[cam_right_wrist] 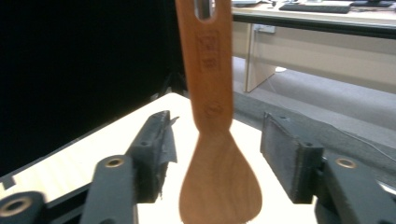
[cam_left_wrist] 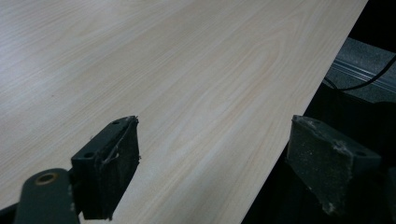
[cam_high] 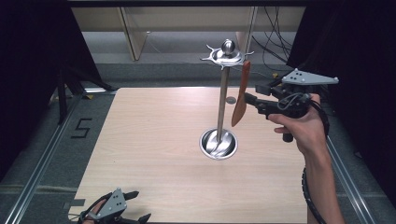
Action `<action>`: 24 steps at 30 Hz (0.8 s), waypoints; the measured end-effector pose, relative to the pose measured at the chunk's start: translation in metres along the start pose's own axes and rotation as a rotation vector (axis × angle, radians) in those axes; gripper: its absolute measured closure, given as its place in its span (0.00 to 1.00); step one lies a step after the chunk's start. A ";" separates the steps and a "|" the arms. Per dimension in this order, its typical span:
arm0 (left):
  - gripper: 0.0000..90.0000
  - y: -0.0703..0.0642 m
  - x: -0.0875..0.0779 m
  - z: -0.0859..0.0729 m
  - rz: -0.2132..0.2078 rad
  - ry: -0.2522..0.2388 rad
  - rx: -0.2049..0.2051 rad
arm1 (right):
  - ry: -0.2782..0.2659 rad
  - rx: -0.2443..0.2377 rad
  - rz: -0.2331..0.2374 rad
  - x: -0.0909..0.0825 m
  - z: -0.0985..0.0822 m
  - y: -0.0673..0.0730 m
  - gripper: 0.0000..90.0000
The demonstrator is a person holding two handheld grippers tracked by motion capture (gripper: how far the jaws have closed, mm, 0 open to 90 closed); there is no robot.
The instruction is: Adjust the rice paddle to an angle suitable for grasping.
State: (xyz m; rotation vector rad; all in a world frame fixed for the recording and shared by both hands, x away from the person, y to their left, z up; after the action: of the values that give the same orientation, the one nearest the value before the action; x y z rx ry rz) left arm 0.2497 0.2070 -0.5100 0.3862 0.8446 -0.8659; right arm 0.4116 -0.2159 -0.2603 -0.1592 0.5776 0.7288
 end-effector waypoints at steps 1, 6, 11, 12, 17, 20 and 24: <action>0.18 0.000 0.000 0.000 0.000 0.000 0.000 | 0.000 0.000 0.000 0.000 0.000 0.000 0.47; 0.18 -0.001 0.001 0.000 -0.013 -0.010 -0.013 | -0.002 0.012 0.009 -0.008 -0.014 0.002 0.43; 0.18 -0.001 0.000 0.000 -0.012 -0.007 -0.015 | -0.020 -0.006 -0.001 -0.012 -0.025 0.002 0.42; 0.18 -0.001 0.000 0.000 -0.013 -0.007 -0.015 | -0.022 0.002 -0.001 -0.013 -0.029 0.003 0.42; 0.18 -0.001 0.001 0.000 -0.015 -0.012 -0.015 | -0.010 -0.019 -0.010 -0.015 -0.043 0.003 0.41; 0.18 -0.001 0.001 0.000 -0.015 -0.013 -0.017 | -0.013 -0.005 0.012 -0.016 -0.053 0.004 0.41; 0.18 -0.001 0.001 0.000 -0.013 -0.008 -0.018 | -0.005 0.012 0.015 -0.016 -0.070 0.002 0.41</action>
State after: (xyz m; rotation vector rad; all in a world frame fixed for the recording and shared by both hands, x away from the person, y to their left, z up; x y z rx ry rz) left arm 0.2491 0.2056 -0.5104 0.3620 0.8477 -0.8708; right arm 0.3692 -0.2470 -0.3096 -0.1417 0.5790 0.7397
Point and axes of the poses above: each handheld gripper's, and its own axes: x roughly forward along the jaws, z roughly out of its top, y roughly to its left, the point moved 3 cm from there along x, roughly forward along the jaws, and after that the axes turned 15 degrees about y, right-handed, at the moved point
